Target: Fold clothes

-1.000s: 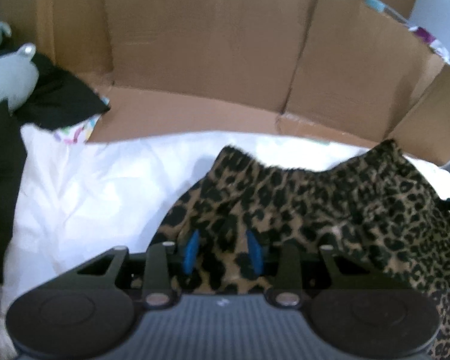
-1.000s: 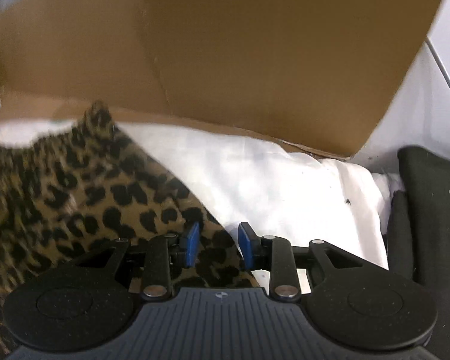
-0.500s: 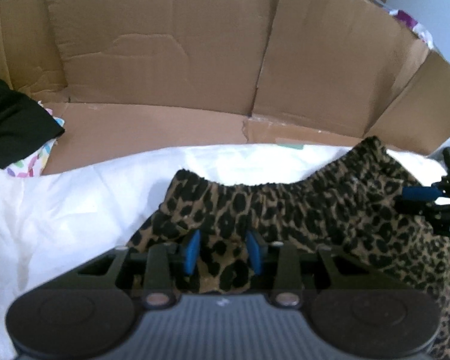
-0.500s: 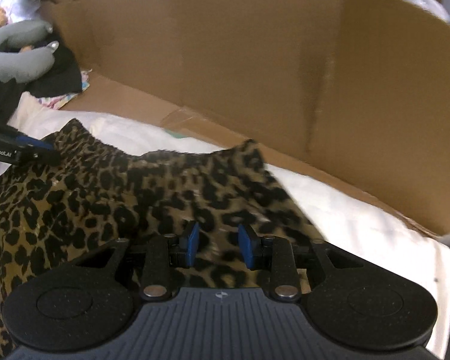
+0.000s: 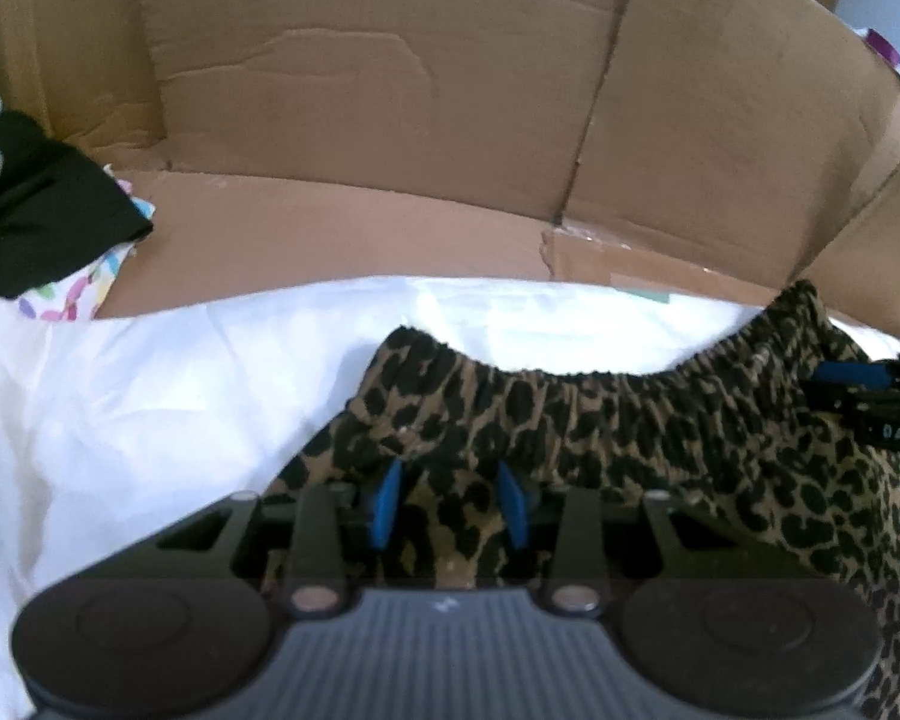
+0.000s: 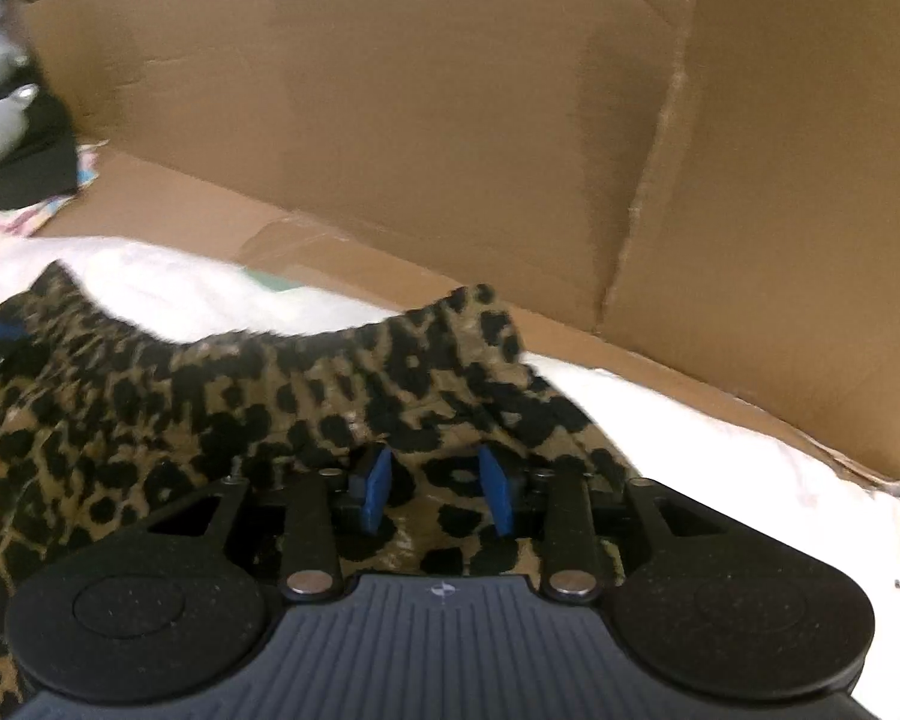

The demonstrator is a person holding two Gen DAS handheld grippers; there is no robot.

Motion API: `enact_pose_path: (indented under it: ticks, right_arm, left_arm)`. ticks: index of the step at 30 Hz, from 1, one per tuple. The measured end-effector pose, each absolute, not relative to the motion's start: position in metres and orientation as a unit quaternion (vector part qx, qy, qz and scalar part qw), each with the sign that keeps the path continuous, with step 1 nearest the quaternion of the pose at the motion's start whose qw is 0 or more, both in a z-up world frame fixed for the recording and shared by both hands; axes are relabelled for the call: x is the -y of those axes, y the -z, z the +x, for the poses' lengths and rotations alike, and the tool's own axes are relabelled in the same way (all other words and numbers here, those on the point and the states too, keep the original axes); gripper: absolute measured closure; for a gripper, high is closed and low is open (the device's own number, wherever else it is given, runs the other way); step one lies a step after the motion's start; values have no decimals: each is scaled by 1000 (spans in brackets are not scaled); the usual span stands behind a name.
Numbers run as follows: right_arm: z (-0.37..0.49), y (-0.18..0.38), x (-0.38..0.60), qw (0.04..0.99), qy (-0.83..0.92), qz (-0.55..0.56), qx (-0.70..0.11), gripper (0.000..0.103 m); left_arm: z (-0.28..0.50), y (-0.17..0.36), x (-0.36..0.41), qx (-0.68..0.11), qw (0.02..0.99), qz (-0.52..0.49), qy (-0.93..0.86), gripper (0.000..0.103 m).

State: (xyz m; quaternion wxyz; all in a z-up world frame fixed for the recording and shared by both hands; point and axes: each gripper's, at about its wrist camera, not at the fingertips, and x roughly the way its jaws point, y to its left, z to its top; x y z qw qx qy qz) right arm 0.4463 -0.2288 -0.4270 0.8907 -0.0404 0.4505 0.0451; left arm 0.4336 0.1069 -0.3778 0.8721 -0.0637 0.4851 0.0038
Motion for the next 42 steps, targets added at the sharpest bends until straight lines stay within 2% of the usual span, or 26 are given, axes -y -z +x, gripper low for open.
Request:
enact_pose_path:
  ticks: [1,6,14,19,21,30,35,42]
  right_arm:
    - [447,427,231,890,-34,-35,-454,53]
    - [434,409,243,895,-10,-14,-446,54]
    - [384,371,220,908,-120,8,-401,54]
    - [362,385,195,893,-148,-22,-424,54]
    - [360,396,194,884,-146,-31,-442,54]
    - [348,423,227,867,-106,-56,-483,51]
    - [336,419,247,861,-96,-45,-498,50]
    - [318,390,254,866,-106,-16,-488,51]
  left_arm:
    - [433,377,-106,-487,871,-64,-7,60]
    - [416,354,-102,-468,882,-60,-4,62]
    - [373,331,-76,-458,881,-79,84,64]
    - [368,350,-67,-486,866,-64,95,77]
    - [366,358,-63,-495,863,-42,94,78]
    - [348,367,-64,-506,858,6,90,75]
    - [329,360,-63,-506,856,14,103,69]
    - [314,347,-60,-506,855,10,113,69]
